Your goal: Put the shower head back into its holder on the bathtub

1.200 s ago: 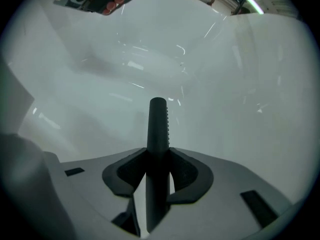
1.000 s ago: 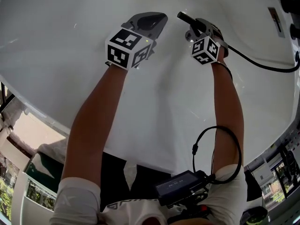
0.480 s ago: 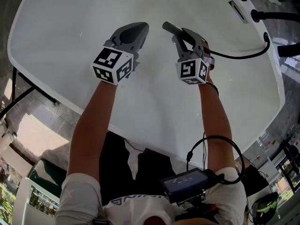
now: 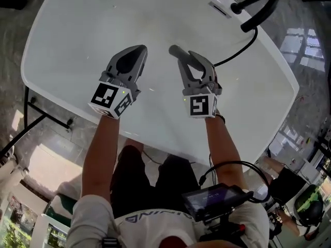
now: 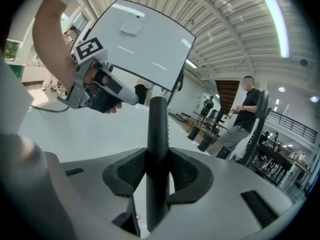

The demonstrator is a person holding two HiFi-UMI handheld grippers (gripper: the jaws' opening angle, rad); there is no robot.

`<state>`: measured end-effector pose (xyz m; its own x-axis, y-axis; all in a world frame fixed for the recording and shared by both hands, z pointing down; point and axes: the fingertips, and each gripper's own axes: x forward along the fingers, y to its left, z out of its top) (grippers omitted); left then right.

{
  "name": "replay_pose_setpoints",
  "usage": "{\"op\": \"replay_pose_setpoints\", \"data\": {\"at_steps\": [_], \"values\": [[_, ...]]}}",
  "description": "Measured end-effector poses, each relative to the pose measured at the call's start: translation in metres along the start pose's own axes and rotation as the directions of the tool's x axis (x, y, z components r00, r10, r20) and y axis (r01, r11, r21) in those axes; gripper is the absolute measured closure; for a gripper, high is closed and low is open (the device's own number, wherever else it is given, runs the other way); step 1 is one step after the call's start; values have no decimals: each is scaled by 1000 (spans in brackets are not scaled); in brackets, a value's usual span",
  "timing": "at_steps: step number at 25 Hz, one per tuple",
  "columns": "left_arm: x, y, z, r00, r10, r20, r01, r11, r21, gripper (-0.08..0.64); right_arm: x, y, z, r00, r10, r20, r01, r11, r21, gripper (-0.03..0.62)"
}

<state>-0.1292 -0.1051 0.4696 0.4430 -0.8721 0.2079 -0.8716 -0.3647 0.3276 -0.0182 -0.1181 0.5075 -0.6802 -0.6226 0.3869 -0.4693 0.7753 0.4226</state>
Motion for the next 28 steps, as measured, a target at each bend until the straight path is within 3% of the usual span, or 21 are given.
{"op": "replay_pose_setpoints", "data": {"at_steps": [4,7,10,14,20,28], "values": [[-24,-35,32,1000,-24,4,24,1000,-4,535,-61,-28,57,994,-84,63,80,995,57,453],[-34,-58,56,999,-49,9,49,999,-9,535,-106,-60,90,980,-179,87,166,976,145,453],[-43,-81,81,998,-66,12,66,998,-12,535,-151,-96,126,944,-298,140,254,930,266,453],[-49,-111,119,995,-101,12,101,995,10,535,-206,-145,174,890,-417,186,349,884,312,453],[-59,-169,183,983,-182,33,179,981,72,535,-273,-203,234,830,-492,262,427,863,268,453],[-65,-229,248,970,-239,47,231,965,125,535,-326,-265,277,769,-553,322,455,826,333,453]]}}
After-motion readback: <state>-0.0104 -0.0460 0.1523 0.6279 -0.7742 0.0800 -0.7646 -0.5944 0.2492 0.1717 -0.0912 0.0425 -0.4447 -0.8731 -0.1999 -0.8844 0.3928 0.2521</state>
